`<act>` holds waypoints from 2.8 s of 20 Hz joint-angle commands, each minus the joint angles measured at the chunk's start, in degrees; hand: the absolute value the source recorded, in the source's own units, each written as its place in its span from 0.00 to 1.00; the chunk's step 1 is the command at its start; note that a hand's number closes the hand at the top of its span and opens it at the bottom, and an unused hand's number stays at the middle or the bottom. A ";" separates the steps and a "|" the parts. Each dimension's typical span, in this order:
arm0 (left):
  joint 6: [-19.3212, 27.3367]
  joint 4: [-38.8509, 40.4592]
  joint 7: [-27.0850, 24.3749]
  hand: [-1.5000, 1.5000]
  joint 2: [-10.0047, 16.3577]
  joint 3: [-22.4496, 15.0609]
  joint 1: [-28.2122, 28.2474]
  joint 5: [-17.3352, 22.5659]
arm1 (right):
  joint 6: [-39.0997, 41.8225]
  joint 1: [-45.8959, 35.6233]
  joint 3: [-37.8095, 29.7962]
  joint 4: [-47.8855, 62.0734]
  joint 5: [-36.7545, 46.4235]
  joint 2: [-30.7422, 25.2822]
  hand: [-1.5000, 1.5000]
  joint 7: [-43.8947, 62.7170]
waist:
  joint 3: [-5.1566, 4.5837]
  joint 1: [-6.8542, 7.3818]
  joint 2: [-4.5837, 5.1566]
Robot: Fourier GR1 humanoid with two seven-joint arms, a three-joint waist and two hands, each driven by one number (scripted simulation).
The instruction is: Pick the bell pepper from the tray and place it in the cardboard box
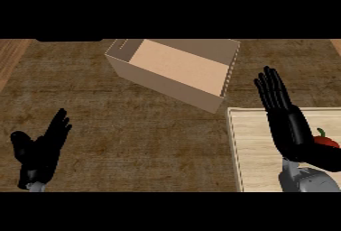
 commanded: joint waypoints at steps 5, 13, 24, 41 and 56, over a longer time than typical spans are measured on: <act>1.54 -0.69 -3.78 0.50 5.15 0.62 -4.33 -8.54 | -8.70 -4.17 -19.75 3.32 0.22 -8.54 0.00 -0.40 | -1.30 -2.27 -2.02; -0.40 2.94 -6.03 0.50 2.48 -1.60 -5.11 -10.42 | -29.77 2.92 -29.32 11.89 10.86 -6.38 0.00 0.13 | -1.36 -1.33 -1.84; 0.73 2.57 -6.68 0.50 -0.21 -2.54 -3.43 -13.70 | -7.31 15.80 -21.88 4.31 23.09 -30.94 0.00 25.60 | -1.67 -1.08 -2.01; -3.41 1.01 -3.45 0.50 -1.84 0.83 -5.08 -16.25 | 18.16 8.32 -10.07 -6.95 19.73 -32.65 0.00 62.92 | -1.39 -0.15 -1.97; -6.16 -0.66 -3.49 0.50 -7.81 4.30 -1.11 -23.13 | 18.71 13.20 -10.70 -3.00 31.61 -23.12 0.00 57.72 | -1.37 -0.39 -2.00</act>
